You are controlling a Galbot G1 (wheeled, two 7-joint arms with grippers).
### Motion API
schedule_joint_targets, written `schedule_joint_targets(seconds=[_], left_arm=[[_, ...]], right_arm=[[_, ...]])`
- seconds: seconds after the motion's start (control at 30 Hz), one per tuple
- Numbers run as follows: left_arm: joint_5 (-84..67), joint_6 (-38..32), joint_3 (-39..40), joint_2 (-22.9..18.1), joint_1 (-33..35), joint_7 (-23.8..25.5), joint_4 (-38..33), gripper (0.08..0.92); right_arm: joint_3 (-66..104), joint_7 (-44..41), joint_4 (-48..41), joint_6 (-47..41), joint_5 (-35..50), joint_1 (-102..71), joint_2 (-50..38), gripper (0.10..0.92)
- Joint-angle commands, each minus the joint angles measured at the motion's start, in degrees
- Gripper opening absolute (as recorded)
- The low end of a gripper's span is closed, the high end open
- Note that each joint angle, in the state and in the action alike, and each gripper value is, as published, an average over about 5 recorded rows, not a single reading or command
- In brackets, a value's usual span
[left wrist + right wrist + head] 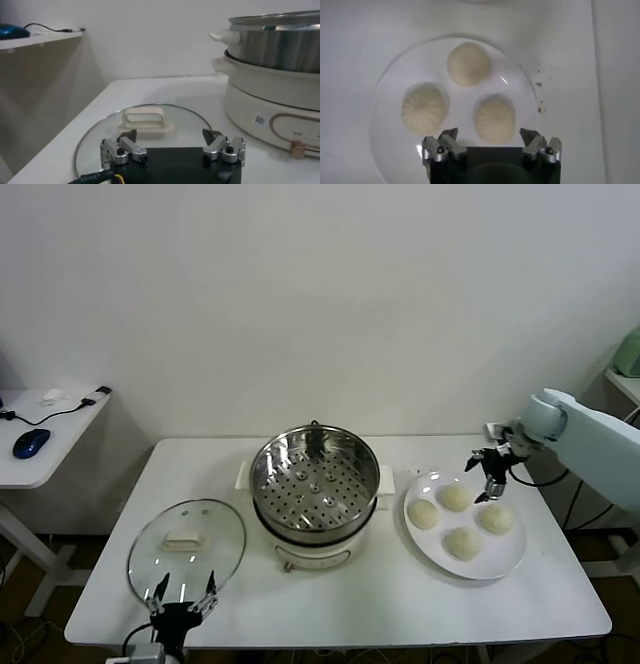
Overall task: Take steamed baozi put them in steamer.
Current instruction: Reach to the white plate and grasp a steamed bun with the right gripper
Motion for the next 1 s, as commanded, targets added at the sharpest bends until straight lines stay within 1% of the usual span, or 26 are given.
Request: schedule_joint_targets(seconds=[0.03, 0.33, 0.53, 0.63, 0.73, 0.8, 0.9, 1.0], left_arm=[[0.1, -0.2, 0.0, 0.1, 0.3, 0.0, 0.1, 0.823], [0.8, -0.7, 0.4, -0.1, 0.7, 0.0, 0.2, 0.823], [1.2, -1.0, 0.6, -0.3, 0.6, 0.0, 0.5, 0.823], [1.3, -1.1, 0.7, -0.4, 0.6, -0.1, 0.6, 0.823], [1.5, -1.1, 0.8, -0.4, 0.6, -0.1, 0.5, 0.823], [1.6, -1.1, 0.8, -0.4, 0.7, -0.1, 0.3, 0.823], [1.7, -1.0, 0.8, -0.4, 1.0, -0.1, -0.2, 0.823], [2.0, -1.0, 1.0, -0.4, 1.4, -0.1, -1.0, 0.823]], right_arm=[[-1.5, -0.1, -8.3, -1.3, -0.9, -1.4, 6.0, 0.823], [3.4, 2.1, -14.8, 0.2, -3.3, -5.4, 9.8, 0.823], [4.0, 2.2, -16.4, 0.2, -3.7, -6.1, 11.3, 0.814], [4.3, 2.2, -17.1, 0.2, -3.7, -6.3, 11.7, 0.76], [4.4, 1.8, -17.2, 0.1, -3.7, -6.2, 11.8, 0.679], [4.2, 1.5, -16.5, 0.1, -3.6, -5.8, 11.5, 0.642], [3.3, 1.2, -13.7, -0.3, -2.5, -4.3, 10.4, 0.622], [0.0, 0.7, -7.8, -0.9, 0.8, 0.5, 8.2, 0.62]])
